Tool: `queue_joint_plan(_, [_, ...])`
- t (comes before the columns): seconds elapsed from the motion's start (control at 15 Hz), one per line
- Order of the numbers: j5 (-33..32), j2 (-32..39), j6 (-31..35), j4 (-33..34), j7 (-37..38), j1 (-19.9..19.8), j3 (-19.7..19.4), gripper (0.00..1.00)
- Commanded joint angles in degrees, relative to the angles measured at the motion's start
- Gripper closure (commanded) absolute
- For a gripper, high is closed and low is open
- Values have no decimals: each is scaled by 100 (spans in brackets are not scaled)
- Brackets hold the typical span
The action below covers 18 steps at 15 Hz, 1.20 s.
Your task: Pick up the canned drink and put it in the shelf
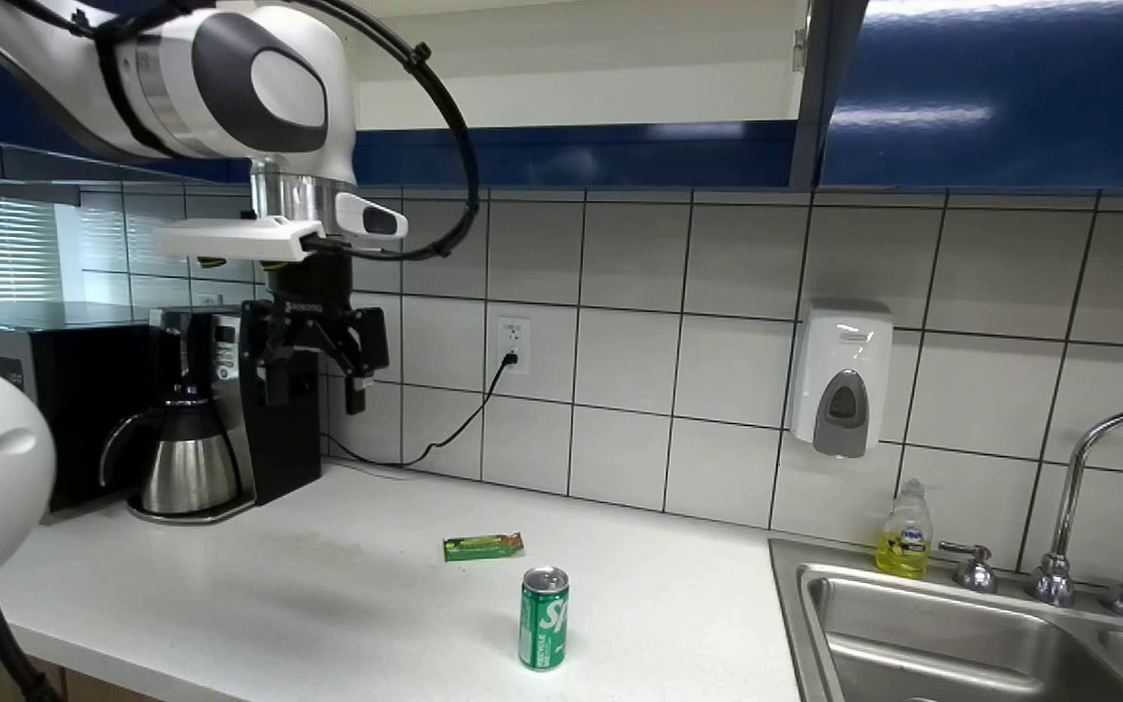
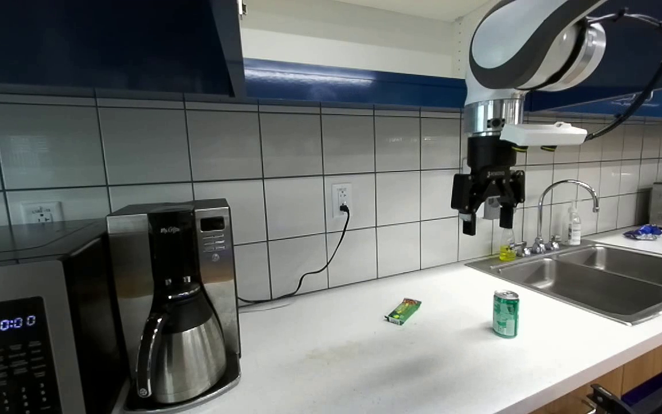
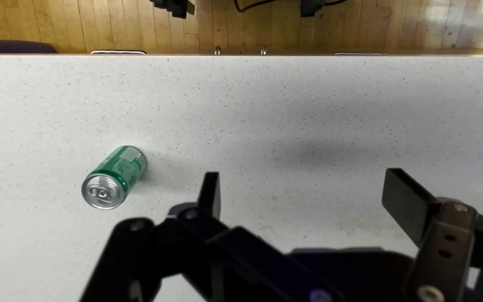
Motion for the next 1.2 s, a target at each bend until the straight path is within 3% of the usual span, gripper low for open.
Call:
queue_joint_plan(0.0, [-281,479,598,-149,-15,-230,-37,0])
queue_joint_plan(0.47, [-639,1438,1768,-308,66,-628,-204,0])
queue_joint_plan(1.13, [-1631,2317,2826,-312,510,-1404,-300,0])
